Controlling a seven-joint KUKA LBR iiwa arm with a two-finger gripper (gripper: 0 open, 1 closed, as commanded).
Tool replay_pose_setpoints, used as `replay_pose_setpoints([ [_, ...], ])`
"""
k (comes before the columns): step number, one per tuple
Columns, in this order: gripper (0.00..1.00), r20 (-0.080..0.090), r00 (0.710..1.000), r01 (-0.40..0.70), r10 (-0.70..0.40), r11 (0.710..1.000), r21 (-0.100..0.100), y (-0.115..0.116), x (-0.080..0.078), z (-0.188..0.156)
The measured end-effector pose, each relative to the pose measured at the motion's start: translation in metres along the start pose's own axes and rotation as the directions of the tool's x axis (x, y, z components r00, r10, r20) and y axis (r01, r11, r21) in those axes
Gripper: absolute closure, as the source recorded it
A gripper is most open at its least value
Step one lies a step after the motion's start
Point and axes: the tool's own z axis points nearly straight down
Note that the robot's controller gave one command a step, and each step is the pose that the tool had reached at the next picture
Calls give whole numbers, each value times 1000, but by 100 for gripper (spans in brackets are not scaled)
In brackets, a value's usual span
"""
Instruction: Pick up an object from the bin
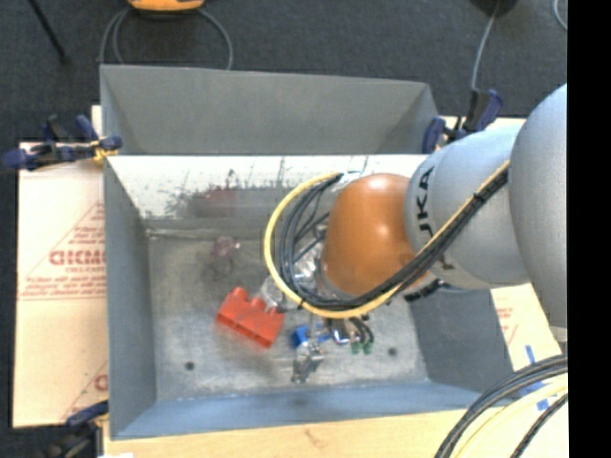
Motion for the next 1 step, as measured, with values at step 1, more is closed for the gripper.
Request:
replay_pose_setpoints([
  [1,0,6,994,105,-105,994,5,14,-33,48],
])
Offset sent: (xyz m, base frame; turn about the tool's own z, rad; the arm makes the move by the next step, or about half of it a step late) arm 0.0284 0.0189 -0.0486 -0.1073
